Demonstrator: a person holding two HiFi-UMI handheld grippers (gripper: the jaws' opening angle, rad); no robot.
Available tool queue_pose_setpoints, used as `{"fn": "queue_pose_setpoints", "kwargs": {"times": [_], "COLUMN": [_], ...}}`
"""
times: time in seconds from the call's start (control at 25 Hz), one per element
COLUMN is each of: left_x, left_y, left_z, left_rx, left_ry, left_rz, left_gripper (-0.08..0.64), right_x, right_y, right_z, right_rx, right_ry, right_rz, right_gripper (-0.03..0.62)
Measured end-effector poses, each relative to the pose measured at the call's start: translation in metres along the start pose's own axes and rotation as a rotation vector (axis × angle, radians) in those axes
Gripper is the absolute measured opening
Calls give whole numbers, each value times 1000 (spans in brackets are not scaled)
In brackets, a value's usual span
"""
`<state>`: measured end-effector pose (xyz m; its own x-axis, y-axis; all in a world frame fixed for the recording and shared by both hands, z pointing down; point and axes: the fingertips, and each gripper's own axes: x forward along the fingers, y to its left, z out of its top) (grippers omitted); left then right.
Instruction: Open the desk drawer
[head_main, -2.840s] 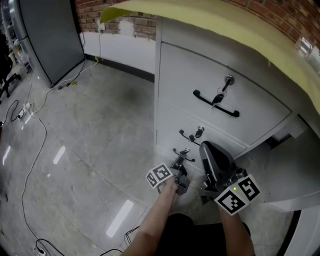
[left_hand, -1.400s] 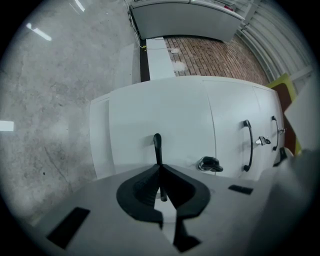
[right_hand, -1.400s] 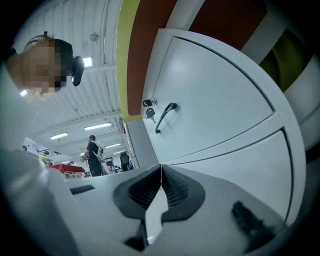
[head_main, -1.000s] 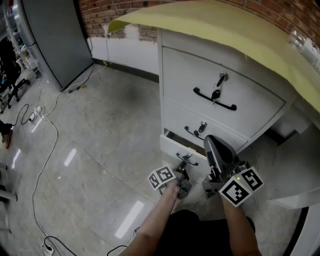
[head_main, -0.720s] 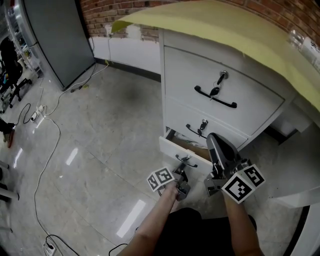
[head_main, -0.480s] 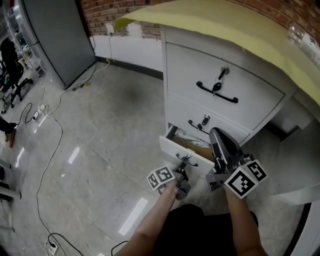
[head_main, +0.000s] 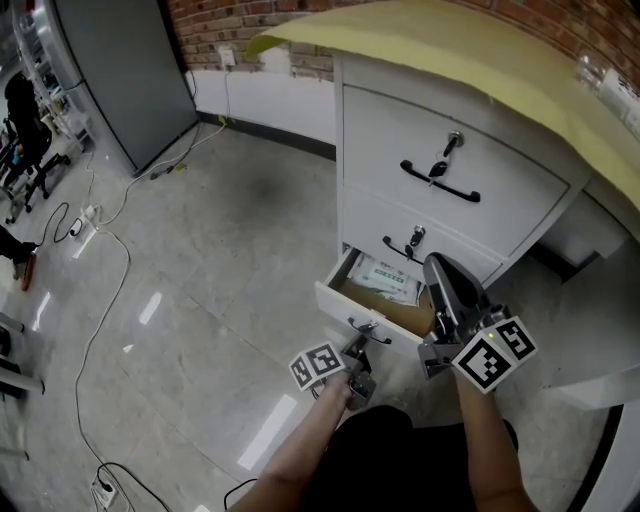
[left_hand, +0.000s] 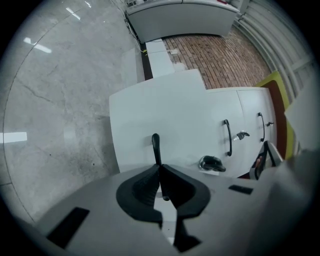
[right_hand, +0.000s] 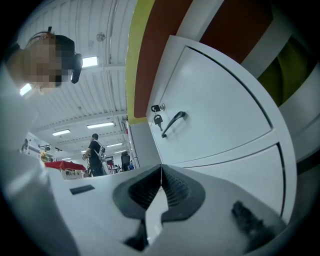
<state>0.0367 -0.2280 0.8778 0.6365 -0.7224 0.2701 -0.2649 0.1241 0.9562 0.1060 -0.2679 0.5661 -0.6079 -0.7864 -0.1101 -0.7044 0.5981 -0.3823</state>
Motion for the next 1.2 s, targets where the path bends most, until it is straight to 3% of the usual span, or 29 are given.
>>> {"fn": "queue_pose_setpoints", "kwargs": {"times": [0.16, 0.48, 0.72, 1.0, 1.2], "left_x": [-8, -21, -21, -25, -24], "left_y": [3, 5, 8, 43, 42], "left_z": [-3, -10, -10, -16, -16], "left_rx": [7, 9, 57, 59, 139], "left_ry": [8, 13, 27, 46, 46], "left_rz": [5, 17, 21, 117, 117], "left_gripper": [25, 25, 31, 32, 48], "right_x": [-3, 1, 4, 4, 5], "right_y": [-6, -3, -3, -2, 0], "right_z": [4, 0, -5, -9, -10], "right_rx": [30, -3, 7, 10, 36], "right_ry": [-22, -8, 2, 13, 4], "right_rz": [-23, -15, -7, -4, -2], "right_gripper": [14, 14, 14, 14, 14]}}
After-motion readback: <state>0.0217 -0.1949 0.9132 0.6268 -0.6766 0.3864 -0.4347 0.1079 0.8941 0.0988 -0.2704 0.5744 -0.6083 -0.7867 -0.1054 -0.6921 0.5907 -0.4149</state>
